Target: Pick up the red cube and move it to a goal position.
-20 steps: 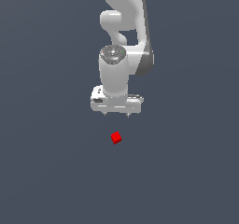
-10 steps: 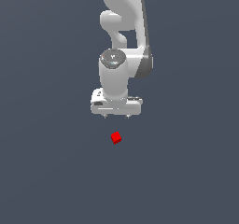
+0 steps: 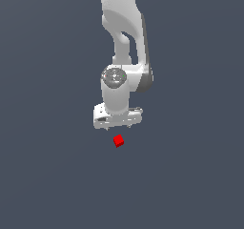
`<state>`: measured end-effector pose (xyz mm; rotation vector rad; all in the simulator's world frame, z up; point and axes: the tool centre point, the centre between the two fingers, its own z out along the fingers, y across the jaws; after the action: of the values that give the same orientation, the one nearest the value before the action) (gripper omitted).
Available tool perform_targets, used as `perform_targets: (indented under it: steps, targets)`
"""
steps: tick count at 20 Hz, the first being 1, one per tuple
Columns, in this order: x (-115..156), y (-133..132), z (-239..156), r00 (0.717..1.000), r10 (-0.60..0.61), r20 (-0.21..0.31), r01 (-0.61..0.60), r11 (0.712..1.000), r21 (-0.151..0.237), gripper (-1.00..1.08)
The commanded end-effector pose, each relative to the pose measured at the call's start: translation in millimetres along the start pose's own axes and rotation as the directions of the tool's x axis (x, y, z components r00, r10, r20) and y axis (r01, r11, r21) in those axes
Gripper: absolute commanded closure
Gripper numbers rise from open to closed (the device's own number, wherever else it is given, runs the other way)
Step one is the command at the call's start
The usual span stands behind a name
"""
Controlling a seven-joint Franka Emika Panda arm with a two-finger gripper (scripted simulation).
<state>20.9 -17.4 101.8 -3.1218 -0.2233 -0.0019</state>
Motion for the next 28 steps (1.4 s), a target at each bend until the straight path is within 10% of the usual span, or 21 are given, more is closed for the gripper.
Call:
perform_targets:
  steps: [1, 24, 25, 28]
  targets:
    - [5.7, 2.0, 17.4, 0.998, -0.067, 0.001, 0.067, 0.998, -0.001, -0.92]
    - [31.9, 5.3, 81.8, 0.947, -0.322, 0.006, 0.322, 0.947, -0.01, -0.92]
    - [31.9, 5.3, 81.8, 0.947, -0.322, 0.006, 0.322, 0.947, -0.01, 1.08]
    - [31.9, 5.3, 81.8, 0.947, -0.322, 0.006, 0.322, 0.947, -0.01, 1.08]
